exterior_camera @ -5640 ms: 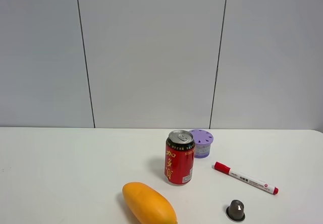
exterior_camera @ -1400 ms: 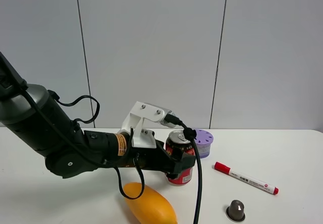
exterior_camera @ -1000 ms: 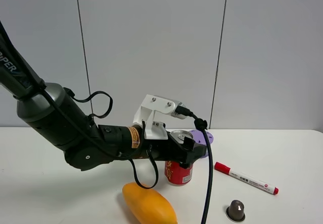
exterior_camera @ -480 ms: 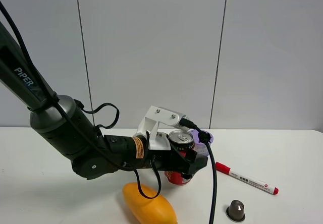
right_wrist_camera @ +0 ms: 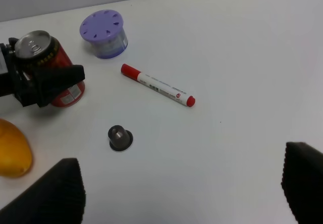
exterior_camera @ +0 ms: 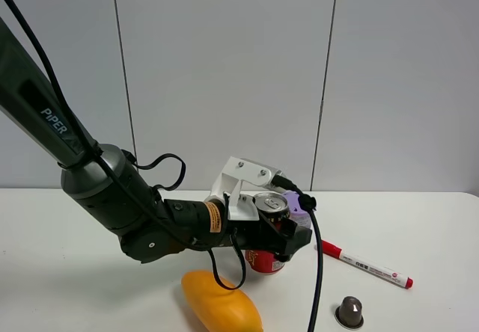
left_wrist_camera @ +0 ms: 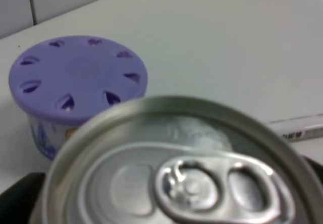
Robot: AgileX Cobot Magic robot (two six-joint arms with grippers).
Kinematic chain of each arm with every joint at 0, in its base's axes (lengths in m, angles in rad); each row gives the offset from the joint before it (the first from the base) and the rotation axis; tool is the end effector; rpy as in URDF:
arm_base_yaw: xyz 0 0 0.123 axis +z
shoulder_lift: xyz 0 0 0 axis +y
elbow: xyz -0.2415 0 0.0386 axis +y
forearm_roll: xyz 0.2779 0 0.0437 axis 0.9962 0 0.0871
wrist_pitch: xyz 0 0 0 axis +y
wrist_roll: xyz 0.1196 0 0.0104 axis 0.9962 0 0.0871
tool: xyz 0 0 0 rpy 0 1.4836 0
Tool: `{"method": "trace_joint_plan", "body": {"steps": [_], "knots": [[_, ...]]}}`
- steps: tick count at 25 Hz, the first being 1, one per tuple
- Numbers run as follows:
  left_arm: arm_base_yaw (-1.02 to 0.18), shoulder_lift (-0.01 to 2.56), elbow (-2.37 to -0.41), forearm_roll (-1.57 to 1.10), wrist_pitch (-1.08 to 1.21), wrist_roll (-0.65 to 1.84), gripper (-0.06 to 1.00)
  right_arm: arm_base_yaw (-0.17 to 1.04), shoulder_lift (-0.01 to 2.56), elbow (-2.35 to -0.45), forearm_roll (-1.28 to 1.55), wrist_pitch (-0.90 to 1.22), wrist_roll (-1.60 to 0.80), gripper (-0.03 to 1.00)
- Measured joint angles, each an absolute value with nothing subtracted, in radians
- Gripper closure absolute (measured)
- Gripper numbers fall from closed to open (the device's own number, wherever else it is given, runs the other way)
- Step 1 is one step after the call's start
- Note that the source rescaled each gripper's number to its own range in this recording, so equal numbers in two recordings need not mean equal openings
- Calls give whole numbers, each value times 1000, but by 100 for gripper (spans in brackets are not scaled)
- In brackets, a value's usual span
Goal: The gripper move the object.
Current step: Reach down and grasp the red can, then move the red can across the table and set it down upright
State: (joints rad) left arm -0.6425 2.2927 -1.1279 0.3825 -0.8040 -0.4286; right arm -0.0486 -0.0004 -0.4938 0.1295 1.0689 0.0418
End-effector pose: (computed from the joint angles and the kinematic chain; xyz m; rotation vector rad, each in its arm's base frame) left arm 0.3398 -0.2946 0.0053 0.6550 1.8369 -0.7948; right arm 0.0885 0.0093 0.2762 0.0867 2.0529 0.1512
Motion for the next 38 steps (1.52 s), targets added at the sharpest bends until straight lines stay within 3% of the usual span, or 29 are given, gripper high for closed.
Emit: {"method": "trace_joint_plan", "body": {"steps": [3, 5, 6, 7, 9, 10, 17, 20, 30, 38], "knots": [[-642, 2295, -1129, 383, -796, -429, -5, -49, 0, -494, 129, 1069, 42, -3], [-642, 2295, -1130, 383, -796, -429, 5, -49, 0, -494, 129, 1069, 42, -3], [-642, 2295, -1130, 383, -796, -429, 15, -49, 0, -494, 129, 1069, 42, -3], [-642, 2295, -1130, 383, -796, -429, 31, -49, 0, -494, 129, 1069, 42, -3], [-642, 2295, -1130, 383, -796, -429, 73, -49, 0, -494, 129, 1069, 42, -3], [-642, 2295, -1131, 382, -796, -427, 77, -49, 0, -494, 129, 1069, 42, -3], [-642, 2285, -1132, 392, -788, -431, 79, -49, 0, -494, 129, 1069, 42, -3], [-642, 2237, -1130, 430, -720, -453, 94, -49, 0, -494, 129, 1069, 42, -3], [-642, 1876, -1101, 563, -416, -508, 94, -49, 0, -494, 129, 1069, 42, -3], [-605, 1677, -858, 560, -379, -504, 94, -49, 0, -494, 129, 1069, 42, -3]]}}
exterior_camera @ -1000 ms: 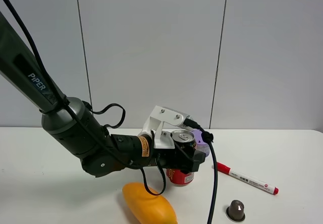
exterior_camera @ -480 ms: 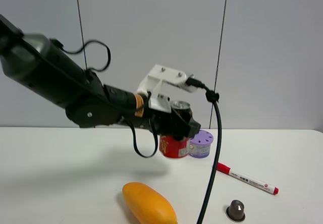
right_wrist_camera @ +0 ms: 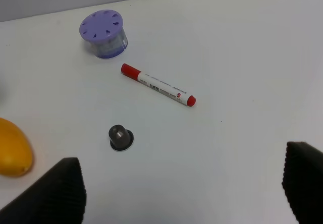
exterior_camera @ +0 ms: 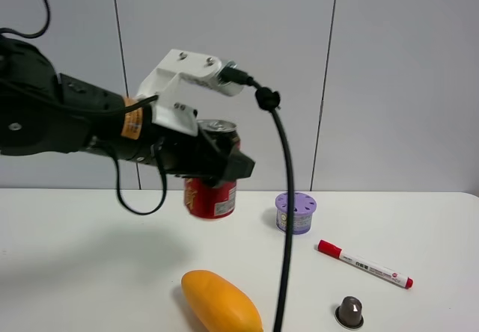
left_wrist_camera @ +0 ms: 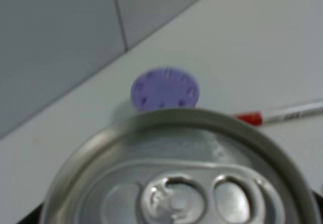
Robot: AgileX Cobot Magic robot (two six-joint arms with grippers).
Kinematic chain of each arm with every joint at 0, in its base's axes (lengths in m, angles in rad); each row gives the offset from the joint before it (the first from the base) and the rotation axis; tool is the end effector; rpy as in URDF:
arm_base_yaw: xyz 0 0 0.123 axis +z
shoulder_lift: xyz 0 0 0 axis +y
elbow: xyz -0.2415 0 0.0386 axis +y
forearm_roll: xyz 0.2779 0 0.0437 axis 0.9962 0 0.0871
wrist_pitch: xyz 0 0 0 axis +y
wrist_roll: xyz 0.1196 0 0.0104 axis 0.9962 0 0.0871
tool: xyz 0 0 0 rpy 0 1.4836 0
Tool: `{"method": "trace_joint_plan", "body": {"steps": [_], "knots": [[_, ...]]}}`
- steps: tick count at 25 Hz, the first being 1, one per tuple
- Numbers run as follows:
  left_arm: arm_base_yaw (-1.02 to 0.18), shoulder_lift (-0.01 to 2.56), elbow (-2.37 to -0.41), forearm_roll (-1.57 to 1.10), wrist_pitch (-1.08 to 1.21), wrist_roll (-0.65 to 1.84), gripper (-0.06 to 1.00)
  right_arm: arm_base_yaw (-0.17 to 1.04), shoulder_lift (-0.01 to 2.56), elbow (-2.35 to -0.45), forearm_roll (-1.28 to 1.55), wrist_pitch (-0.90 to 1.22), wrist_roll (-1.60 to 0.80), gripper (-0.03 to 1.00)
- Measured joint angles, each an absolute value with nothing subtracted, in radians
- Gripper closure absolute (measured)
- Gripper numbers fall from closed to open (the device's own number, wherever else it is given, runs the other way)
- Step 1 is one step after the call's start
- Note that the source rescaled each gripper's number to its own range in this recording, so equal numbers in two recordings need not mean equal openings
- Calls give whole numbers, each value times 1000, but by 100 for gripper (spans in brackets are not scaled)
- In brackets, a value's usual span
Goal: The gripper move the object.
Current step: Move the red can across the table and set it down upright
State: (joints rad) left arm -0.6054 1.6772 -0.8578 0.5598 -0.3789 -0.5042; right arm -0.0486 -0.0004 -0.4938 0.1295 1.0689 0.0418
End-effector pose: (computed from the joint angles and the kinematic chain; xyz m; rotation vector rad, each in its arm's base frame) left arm 0.3104 -0.2435 0.1392 0.7460 1.8712 -0.5707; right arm 0.0885 0.0093 0.2762 0.0867 2.0529 0.1512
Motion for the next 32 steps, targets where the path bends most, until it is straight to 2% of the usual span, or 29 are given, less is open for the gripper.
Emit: {"method": "trace_joint_plan", "body": {"steps": [3, 9, 14, 19, 26, 32], "knots": [[-575, 1601, -740, 492, -347, -486, 94, -49, 0, -494, 129, 1069, 42, -3], [-476, 1506, -545, 178, -340, -423, 94, -49, 0, -494, 129, 1069, 42, -3], [-450, 1504, -407, 0, -513, -329, 94, -49, 0, -494, 129, 1069, 42, -3], [-450, 1503, -297, -38, -806, -254, 94, -49, 0, -494, 129, 1069, 42, -3], [-450, 1587, -272, -36, -924, -146, 94, -49, 0, -494, 129, 1069, 42, -3], [-450, 1679, -272, 43, -1038, -159, 94, -49, 0, -494, 129, 1069, 42, -3]]}}
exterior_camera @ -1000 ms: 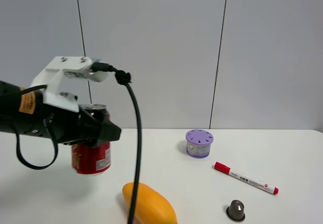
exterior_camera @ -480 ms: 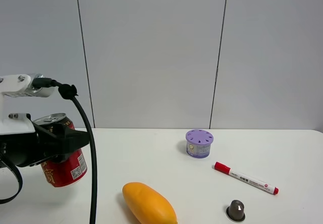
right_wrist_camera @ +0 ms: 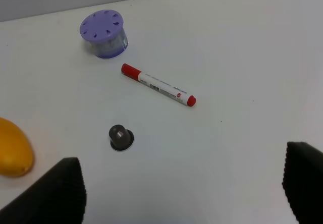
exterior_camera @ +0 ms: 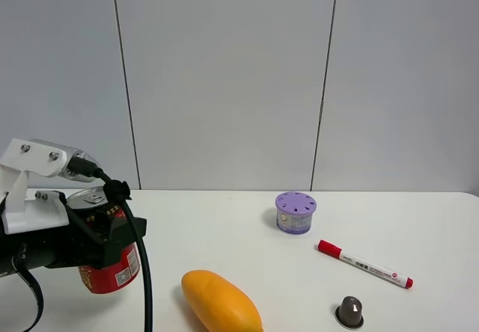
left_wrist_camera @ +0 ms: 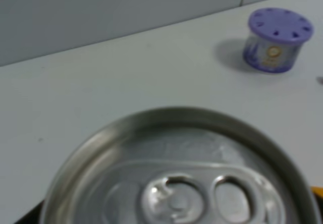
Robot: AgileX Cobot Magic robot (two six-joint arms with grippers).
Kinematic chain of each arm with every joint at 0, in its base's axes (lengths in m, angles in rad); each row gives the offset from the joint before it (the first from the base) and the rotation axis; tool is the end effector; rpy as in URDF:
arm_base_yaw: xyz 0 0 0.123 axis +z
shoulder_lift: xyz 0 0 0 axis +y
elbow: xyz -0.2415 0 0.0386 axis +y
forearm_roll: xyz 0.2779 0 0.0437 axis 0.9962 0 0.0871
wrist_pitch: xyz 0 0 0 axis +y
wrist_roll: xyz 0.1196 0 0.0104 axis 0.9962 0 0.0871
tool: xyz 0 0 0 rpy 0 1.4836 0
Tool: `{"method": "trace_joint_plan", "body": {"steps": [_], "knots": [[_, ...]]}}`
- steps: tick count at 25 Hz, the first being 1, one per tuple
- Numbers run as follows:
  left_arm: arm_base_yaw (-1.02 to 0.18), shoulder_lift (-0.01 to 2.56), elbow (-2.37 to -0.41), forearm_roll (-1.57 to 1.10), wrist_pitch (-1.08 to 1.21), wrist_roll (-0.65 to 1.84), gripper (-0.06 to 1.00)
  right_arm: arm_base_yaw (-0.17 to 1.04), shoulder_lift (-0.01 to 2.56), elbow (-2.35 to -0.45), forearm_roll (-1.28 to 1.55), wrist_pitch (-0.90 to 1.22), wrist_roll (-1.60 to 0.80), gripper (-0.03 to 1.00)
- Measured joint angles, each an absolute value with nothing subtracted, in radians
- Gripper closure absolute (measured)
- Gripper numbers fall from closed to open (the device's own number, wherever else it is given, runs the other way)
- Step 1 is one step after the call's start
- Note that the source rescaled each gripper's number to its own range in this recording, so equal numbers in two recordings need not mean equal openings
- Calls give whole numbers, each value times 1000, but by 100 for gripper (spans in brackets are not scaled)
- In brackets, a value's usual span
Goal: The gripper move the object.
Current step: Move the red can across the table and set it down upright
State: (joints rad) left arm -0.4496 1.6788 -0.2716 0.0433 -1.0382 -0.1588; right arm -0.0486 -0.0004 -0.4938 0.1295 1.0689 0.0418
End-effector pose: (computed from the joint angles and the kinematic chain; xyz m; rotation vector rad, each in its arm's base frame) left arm 0.2394 -0.1205 0.0584 0.3182 1.8489 -0.4408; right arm 0.0885 0.0093 0.2762 0.0867 2.0529 0.1512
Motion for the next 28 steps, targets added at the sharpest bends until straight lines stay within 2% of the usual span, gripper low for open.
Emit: {"method": "trace_joint_plan", "body": {"steps": [8, 28], "knots": [[-450, 1802, -273, 99, -1141, -187, 94, -49, 0, -494, 129, 1069, 42, -3], [-450, 1916, -307, 147, -1169, -116, 94, -49, 0, -494, 129, 1069, 42, -3]]}}
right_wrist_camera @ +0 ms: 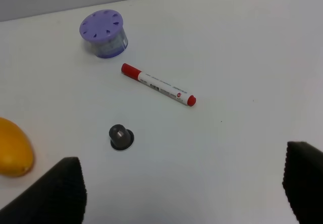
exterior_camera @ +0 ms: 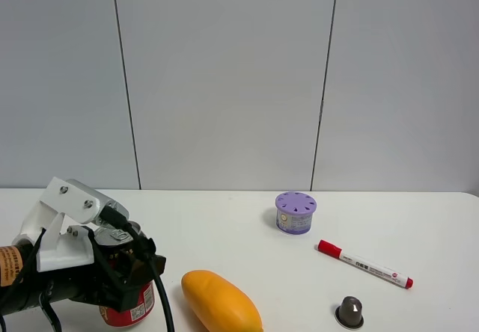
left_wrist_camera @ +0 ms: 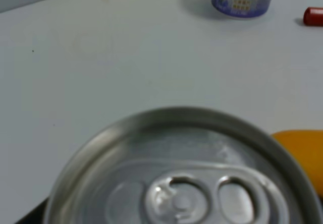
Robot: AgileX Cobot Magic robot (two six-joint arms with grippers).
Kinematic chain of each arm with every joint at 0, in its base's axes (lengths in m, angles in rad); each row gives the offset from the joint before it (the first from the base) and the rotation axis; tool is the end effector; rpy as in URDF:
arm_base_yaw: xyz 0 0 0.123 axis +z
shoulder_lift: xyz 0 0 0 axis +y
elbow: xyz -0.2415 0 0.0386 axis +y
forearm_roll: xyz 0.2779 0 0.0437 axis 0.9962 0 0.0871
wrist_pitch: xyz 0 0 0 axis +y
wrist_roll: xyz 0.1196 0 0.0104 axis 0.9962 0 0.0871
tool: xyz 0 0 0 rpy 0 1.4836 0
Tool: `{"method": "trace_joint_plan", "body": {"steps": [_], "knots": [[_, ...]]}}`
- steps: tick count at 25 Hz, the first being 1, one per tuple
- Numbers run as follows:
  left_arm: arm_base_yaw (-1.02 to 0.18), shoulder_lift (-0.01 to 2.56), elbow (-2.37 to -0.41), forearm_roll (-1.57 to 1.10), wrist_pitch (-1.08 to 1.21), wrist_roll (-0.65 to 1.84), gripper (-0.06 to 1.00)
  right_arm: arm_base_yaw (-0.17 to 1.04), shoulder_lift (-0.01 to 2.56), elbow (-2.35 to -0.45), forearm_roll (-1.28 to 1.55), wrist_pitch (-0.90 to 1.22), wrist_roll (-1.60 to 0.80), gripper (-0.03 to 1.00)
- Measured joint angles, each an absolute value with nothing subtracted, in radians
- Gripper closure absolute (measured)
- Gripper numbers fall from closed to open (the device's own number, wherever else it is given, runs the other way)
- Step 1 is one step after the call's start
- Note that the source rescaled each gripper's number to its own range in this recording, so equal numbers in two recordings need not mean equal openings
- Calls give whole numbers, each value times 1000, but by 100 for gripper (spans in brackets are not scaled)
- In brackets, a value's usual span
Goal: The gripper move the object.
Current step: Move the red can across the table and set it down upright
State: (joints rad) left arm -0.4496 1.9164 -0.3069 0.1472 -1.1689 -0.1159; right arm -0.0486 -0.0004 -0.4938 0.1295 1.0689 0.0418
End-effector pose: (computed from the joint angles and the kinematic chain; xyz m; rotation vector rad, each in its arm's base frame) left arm 0.2293 -0.1287 0.0161 0.4697 1.8959 -0.4680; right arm 0.0885 0.0093 0.2762 0.0867 2.0529 0.1512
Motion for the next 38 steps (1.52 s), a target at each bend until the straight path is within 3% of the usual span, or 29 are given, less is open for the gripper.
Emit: {"method": "trace_joint_plan", "body": {"steps": [24, 28, 33, 38], "knots": [[-449, 1991, -363, 198, -1178, -15, 93, -49, 0, -494, 129, 1069, 42, -3], [-449, 1991, -365, 199, -1193, 0, 67, -49, 0, -494, 129, 1069, 42, -3], [-449, 1991, -365, 200, -1194, 0, 61, -49, 0, -494, 129, 1069, 42, -3], [-449, 1989, -365, 200, -1195, 0, 27, -49, 0, -494, 129, 1069, 42, -3]]}}
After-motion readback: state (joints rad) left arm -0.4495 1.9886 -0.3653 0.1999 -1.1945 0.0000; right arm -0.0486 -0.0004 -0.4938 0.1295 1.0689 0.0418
